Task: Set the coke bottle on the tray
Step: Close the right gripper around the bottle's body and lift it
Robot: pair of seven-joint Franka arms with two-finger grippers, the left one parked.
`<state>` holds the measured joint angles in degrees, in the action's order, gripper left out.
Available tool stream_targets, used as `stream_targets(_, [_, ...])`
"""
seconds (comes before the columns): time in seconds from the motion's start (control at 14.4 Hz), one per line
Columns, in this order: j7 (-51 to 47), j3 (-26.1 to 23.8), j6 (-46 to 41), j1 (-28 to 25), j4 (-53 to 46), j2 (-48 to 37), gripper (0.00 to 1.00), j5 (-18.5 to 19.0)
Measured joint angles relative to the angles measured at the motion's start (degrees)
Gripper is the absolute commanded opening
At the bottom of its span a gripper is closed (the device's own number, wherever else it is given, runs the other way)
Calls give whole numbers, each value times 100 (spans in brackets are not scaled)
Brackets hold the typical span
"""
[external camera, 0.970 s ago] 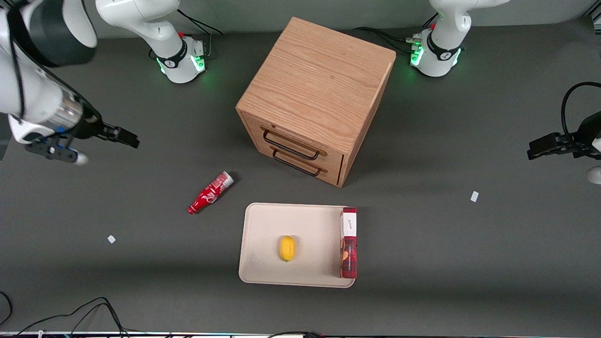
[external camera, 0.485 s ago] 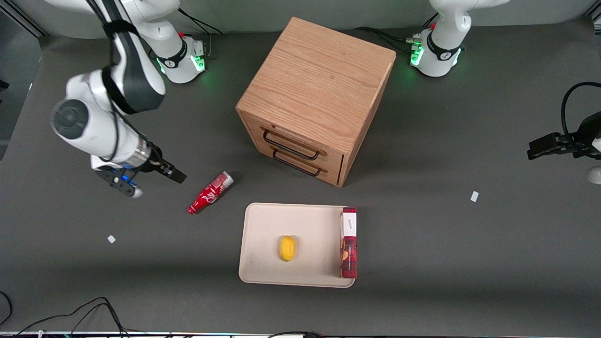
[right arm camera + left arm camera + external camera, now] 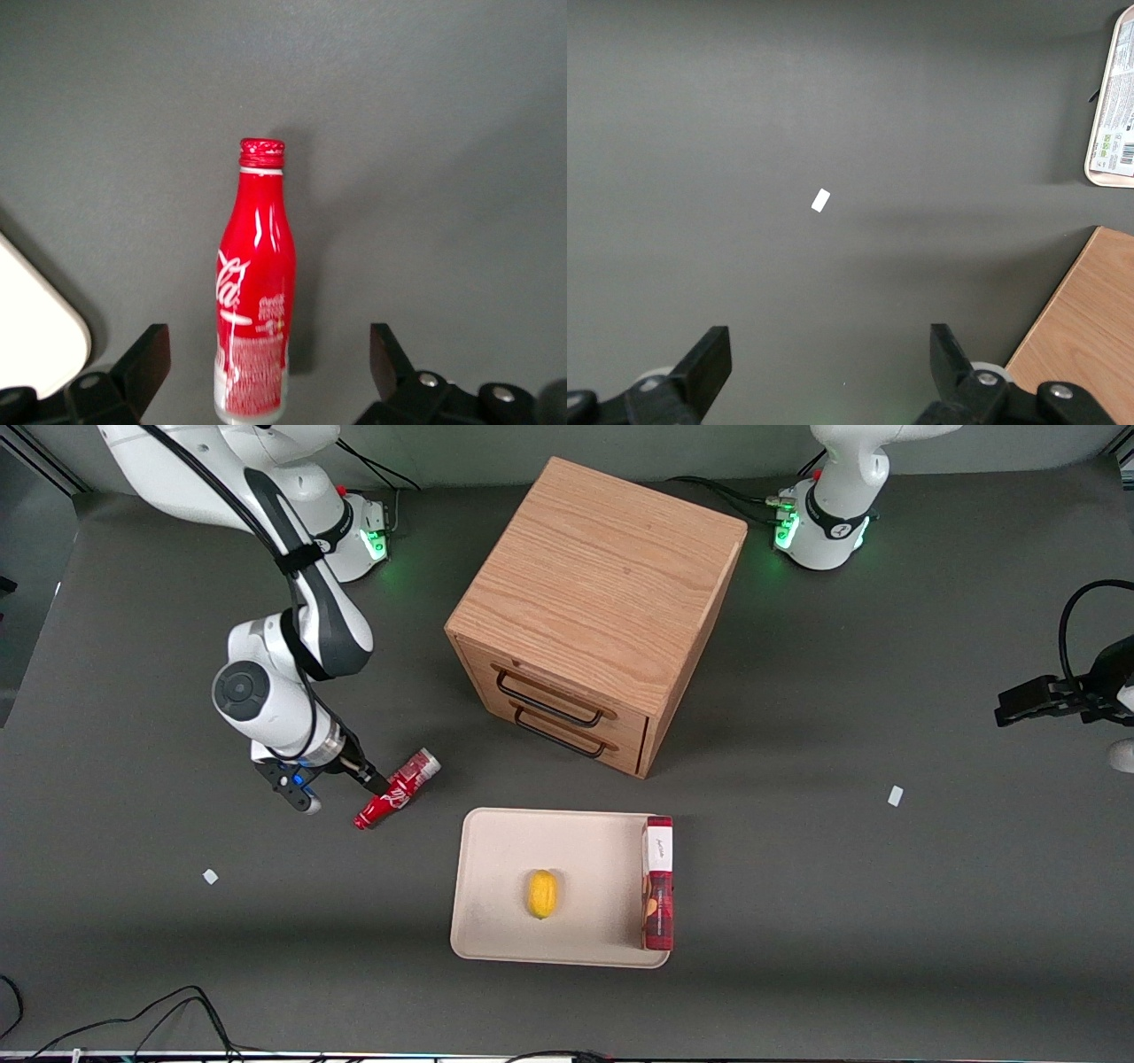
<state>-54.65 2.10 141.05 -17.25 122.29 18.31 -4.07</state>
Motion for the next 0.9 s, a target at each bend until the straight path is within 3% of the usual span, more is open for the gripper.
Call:
stream_targets(0.55, [-205,-76,1218,-56,0,876,99,0])
stream_targets(0.62, [-207,-86,1260,-56,0,920,89,0])
stream_targets(0.83, [-208,-98,1322,-56,0,972,38,0])
stream_targets(0.9, [-208,-98,1322,-56,-1,972,29,0])
